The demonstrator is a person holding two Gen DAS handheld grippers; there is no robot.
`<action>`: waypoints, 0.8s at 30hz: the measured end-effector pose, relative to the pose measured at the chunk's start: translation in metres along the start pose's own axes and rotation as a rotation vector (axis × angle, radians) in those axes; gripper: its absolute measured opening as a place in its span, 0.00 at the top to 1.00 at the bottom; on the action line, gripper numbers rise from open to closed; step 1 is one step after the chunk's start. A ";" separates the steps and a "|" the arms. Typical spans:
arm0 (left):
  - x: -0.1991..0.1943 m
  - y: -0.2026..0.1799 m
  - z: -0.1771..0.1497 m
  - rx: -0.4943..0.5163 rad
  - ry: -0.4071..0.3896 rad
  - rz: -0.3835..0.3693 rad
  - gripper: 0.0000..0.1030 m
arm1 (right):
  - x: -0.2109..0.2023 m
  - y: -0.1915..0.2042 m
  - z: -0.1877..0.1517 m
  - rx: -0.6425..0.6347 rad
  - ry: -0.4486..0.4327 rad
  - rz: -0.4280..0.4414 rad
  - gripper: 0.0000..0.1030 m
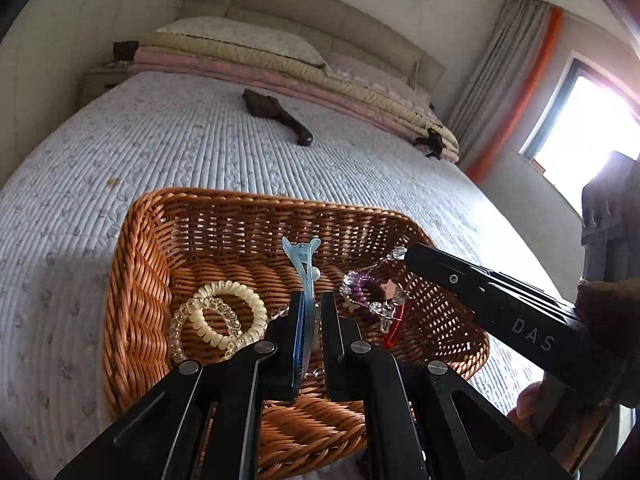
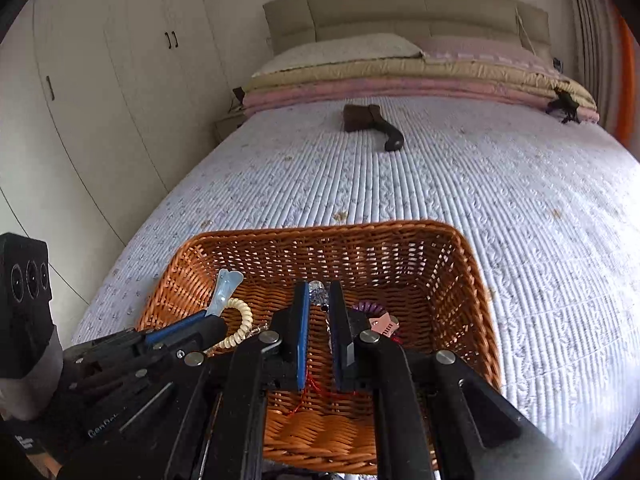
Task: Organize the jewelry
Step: 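Carry the blue clip into the basket with left tool while right tool carries bead bracelet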
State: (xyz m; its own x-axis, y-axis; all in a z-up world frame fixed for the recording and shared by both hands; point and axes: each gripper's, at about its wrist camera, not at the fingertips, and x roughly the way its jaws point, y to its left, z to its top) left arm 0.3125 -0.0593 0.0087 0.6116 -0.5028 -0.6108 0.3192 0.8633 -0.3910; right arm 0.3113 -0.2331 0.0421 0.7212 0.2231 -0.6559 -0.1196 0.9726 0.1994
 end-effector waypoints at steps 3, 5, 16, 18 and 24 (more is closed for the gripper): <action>0.007 0.000 -0.001 -0.004 0.013 0.007 0.93 | 0.012 -0.003 -0.004 0.010 0.024 0.001 0.90; 0.009 0.001 -0.004 0.001 0.020 0.015 0.93 | 0.018 -0.004 -0.007 0.008 0.039 0.000 0.90; 0.011 -0.002 -0.008 0.030 0.022 0.043 0.92 | 0.020 -0.003 -0.012 0.015 0.044 -0.008 0.89; 0.009 -0.002 -0.008 0.029 0.018 0.032 0.89 | 0.017 -0.004 -0.013 0.017 0.038 -0.009 0.87; -0.011 -0.001 -0.008 0.024 -0.027 0.031 0.51 | -0.001 -0.003 -0.013 0.020 -0.002 -0.006 0.62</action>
State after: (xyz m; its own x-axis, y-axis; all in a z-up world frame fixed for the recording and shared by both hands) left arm 0.2998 -0.0554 0.0102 0.6407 -0.4743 -0.6038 0.3164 0.8796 -0.3552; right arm 0.3023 -0.2358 0.0326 0.7231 0.2171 -0.6558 -0.1012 0.9724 0.2103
